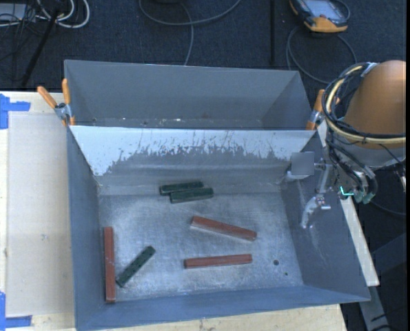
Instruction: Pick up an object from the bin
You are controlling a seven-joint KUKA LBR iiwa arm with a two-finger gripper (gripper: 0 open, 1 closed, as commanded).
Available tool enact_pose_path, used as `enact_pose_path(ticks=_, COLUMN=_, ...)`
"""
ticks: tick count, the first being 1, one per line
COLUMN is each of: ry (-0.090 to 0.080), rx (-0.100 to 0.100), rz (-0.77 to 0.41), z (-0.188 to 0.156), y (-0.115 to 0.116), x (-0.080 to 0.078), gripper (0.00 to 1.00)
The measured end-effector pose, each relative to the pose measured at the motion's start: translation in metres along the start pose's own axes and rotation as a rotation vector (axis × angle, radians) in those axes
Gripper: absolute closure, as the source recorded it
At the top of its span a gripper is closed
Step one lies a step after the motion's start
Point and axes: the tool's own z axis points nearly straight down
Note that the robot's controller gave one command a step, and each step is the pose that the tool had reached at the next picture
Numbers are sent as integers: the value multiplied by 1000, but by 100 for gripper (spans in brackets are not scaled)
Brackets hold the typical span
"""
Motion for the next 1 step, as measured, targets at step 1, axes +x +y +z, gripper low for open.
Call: enact_pose_path(ticks=1, ry=-7, rx=1, rz=-3, z=-4, y=0, x=-2, gripper=0)
